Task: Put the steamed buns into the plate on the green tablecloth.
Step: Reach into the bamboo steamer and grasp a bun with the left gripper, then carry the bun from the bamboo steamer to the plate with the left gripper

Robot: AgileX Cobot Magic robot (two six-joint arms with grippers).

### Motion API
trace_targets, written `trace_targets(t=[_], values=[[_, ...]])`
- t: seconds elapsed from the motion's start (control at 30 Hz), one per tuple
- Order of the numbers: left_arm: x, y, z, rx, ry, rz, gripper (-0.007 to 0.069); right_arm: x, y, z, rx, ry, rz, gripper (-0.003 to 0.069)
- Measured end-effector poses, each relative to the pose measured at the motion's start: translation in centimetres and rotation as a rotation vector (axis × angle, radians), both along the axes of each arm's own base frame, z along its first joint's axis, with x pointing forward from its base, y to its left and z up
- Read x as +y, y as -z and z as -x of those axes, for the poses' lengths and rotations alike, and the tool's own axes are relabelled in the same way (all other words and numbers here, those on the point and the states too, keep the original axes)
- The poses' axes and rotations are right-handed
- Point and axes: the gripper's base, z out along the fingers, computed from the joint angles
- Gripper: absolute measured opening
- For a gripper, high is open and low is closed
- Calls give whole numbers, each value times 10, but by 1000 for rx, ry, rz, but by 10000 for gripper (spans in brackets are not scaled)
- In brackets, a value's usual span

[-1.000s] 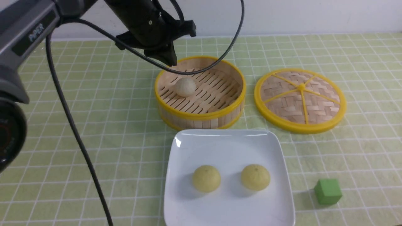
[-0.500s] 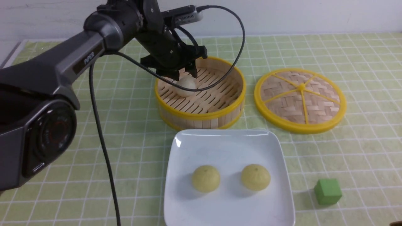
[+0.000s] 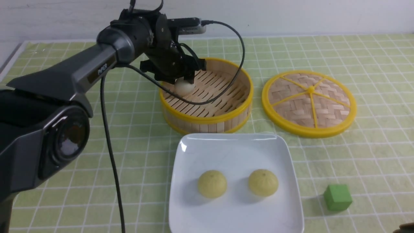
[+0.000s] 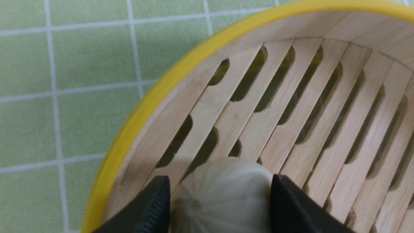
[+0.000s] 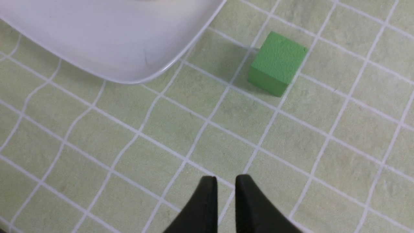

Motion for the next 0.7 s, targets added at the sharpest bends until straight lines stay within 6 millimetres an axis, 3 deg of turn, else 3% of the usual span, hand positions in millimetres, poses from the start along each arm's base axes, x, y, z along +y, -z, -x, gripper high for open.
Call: trace_targets(t=[0.13, 0.2, 0.27, 0.33, 0.37, 0.43, 0.47, 0.5, 0.57, 0.63, 0.7], values=[[-4, 14, -1, 45, -6, 35, 382, 0, 0, 0, 0, 0, 0, 118], [-5, 13, 0, 59, -9, 51, 303, 0, 0, 0, 0, 0, 0, 119], [-5, 3, 3, 71, -2, 52, 122, 0, 0, 0, 0, 0, 0, 122], [-4, -19, 9, 73, 24, 40, 49, 0, 0, 0, 1, 0, 0, 125], [-3, -22, 10, 75, 27, 38, 49, 0, 0, 0, 1, 0, 0, 125], [1, -68, 24, 74, 54, 34, 29, 0, 0, 0, 1, 0, 0, 128], [1, -73, 25, 63, 55, 37, 29, 0, 0, 0, 1, 0, 0, 128], [6, -108, 38, 42, 68, 43, 29, 0, 0, 0, 1, 0, 0, 129], [12, -146, 59, 25, 89, 44, 29, 0, 0, 0, 1, 0, 2, 132], [16, -166, 76, 25, 106, 54, 29, 0, 0, 0, 1, 0, 0, 134], [16, -168, 90, 55, 119, 52, 29, 0, 1, 0, 4, 0, 2, 136]])
